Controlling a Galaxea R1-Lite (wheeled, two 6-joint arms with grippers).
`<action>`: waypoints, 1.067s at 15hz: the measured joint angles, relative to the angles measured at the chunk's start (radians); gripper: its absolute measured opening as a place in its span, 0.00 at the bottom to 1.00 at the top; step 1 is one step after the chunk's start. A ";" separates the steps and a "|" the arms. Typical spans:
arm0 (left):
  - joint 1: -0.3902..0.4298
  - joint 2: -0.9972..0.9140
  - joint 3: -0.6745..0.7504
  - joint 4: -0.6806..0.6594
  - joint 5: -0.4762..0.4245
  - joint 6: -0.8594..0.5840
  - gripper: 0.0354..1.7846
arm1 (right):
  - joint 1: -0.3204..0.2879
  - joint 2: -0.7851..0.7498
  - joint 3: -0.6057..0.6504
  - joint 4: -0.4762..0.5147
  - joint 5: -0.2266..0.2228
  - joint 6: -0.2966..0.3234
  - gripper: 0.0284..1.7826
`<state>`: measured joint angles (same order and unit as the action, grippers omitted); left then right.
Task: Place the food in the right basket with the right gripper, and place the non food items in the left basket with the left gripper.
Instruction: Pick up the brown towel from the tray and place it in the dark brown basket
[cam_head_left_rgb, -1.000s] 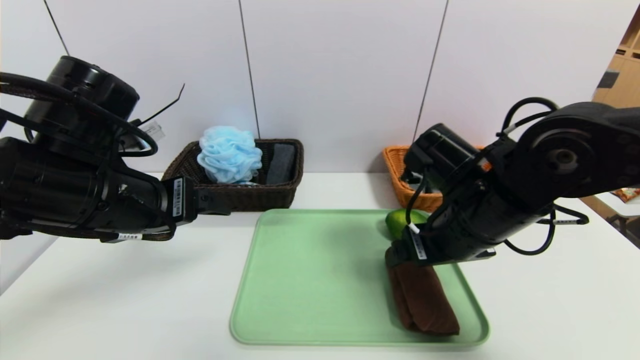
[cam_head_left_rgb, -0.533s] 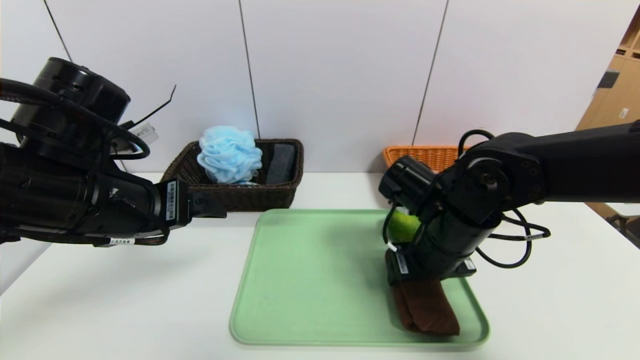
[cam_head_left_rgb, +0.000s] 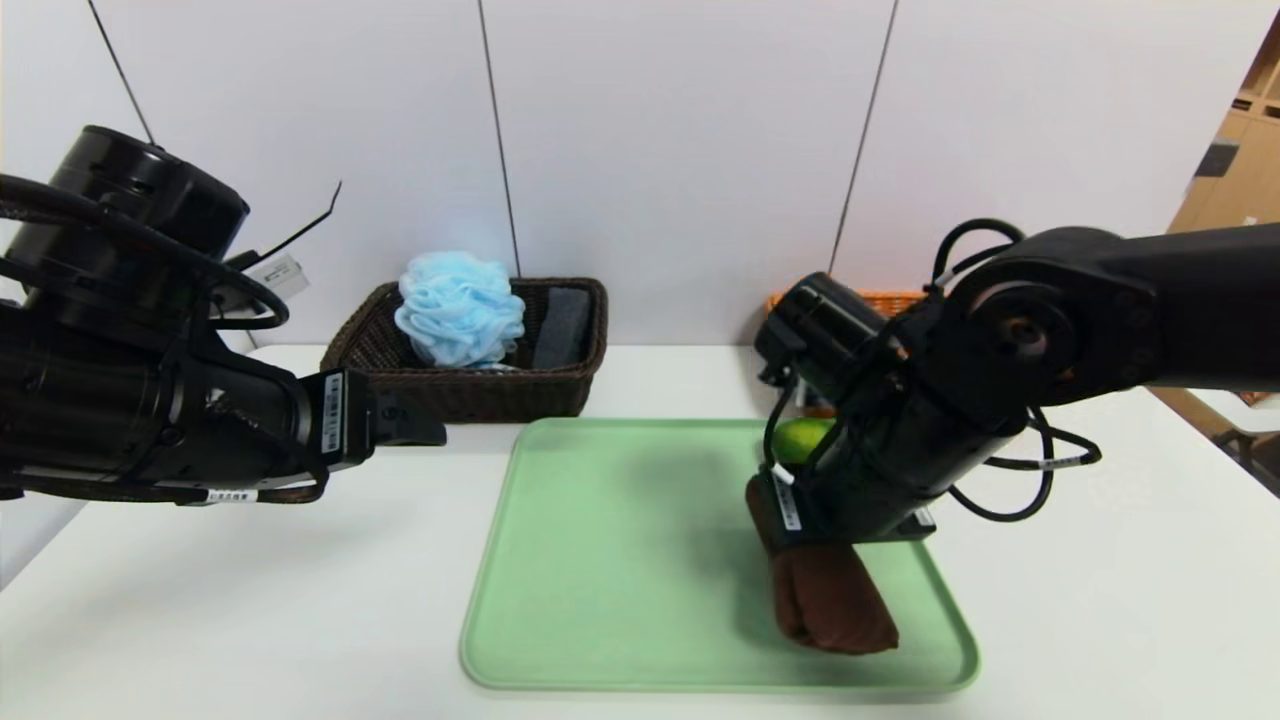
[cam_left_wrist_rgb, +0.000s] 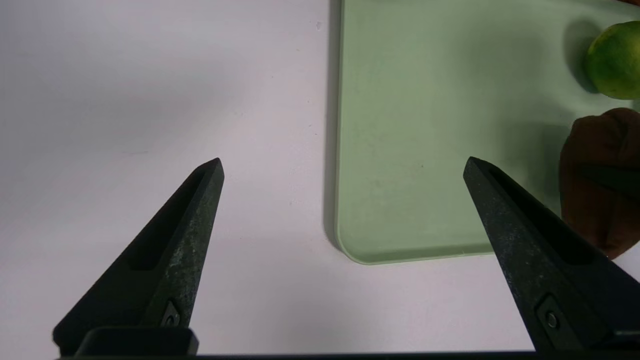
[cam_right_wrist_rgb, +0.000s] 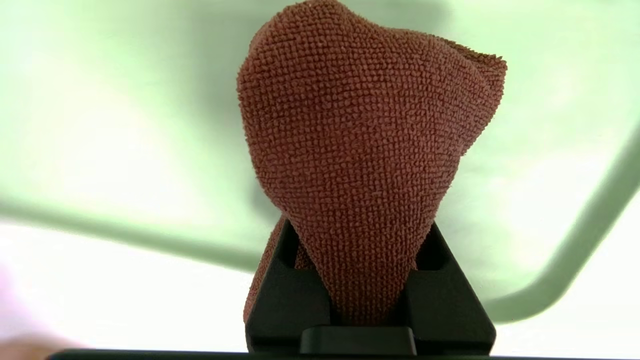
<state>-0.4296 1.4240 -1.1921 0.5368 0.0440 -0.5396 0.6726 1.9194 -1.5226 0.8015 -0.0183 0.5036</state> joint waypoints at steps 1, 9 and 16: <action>0.000 -0.002 0.002 0.000 0.000 0.000 0.94 | 0.005 -0.018 -0.015 -0.001 0.034 -0.001 0.17; -0.002 -0.063 0.080 0.003 0.003 0.001 0.94 | 0.013 -0.006 -0.064 -0.603 0.100 -0.018 0.17; -0.003 -0.151 0.177 0.010 0.028 0.001 0.94 | 0.059 0.323 -0.410 -1.158 0.034 -0.174 0.17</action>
<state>-0.4323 1.2728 -1.0151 0.5470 0.0717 -0.5387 0.7311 2.2423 -1.9326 -0.3568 0.0162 0.3300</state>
